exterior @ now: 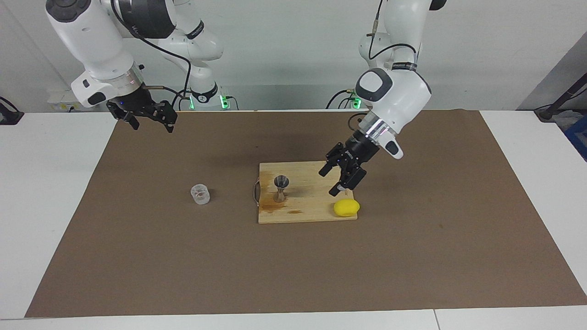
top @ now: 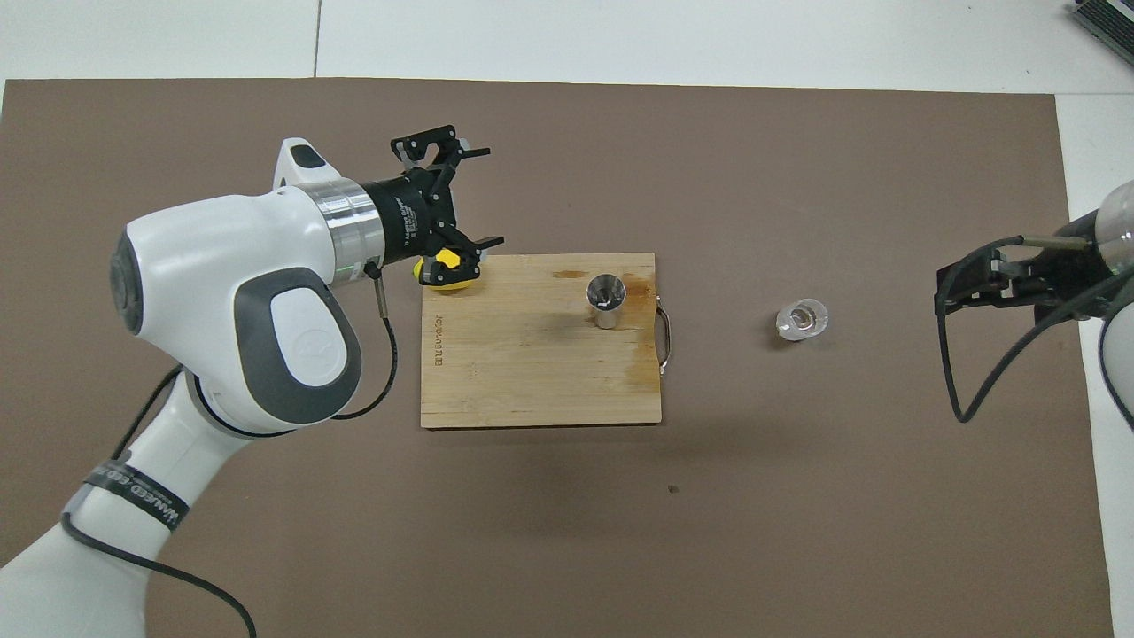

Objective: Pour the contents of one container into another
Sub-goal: 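Open the left gripper and withdraw it while the right gripper starts reaching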

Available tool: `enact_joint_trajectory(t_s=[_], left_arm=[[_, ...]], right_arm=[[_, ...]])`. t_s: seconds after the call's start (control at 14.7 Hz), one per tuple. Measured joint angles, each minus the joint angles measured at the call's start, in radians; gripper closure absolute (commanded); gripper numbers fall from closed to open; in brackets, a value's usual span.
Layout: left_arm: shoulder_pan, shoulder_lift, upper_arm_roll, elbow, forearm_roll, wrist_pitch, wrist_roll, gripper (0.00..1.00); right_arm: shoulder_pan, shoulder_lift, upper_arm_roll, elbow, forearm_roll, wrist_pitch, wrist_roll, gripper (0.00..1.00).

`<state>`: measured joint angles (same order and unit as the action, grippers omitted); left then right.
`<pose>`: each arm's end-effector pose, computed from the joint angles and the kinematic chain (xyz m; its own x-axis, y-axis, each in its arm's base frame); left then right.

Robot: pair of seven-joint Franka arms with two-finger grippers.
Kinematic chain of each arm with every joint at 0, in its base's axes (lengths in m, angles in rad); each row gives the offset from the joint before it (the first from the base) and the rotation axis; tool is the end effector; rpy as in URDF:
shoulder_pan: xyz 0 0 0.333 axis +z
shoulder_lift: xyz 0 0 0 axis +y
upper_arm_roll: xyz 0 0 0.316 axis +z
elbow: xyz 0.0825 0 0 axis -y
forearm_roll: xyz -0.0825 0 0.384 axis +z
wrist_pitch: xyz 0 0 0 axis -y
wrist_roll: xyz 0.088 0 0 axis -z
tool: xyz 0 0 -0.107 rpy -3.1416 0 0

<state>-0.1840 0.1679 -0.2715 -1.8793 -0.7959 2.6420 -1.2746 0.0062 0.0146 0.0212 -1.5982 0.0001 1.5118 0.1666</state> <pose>0.5883 -0.2573 0.4846 0.2683 0.7906 -0.5504 0.8744 0.0400 0.4836 0.5508 0.0150 0.5987 0.9853 -0.1389 -0.0995 -0.1379 -0.9903 0.0163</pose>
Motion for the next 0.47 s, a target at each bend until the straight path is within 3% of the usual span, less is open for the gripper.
enact_joint_trajectory(t_s=[0.2, 0.47], left_arm=[[0.045, -0.036, 0.019, 0.001, 0.227, -0.033, -0.011, 0.0], [0.104, -0.095, 0.031, 0.009, 0.563, -0.229, -0.021, 0.0]], right_arm=[[0.001, 0.0, 0.001, 0.0, 0.0, 0.0, 0.0, 0.0], [0.002, 0.0, 0.005, 0.0, 0.0, 0.002, 0.012, 0.01]])
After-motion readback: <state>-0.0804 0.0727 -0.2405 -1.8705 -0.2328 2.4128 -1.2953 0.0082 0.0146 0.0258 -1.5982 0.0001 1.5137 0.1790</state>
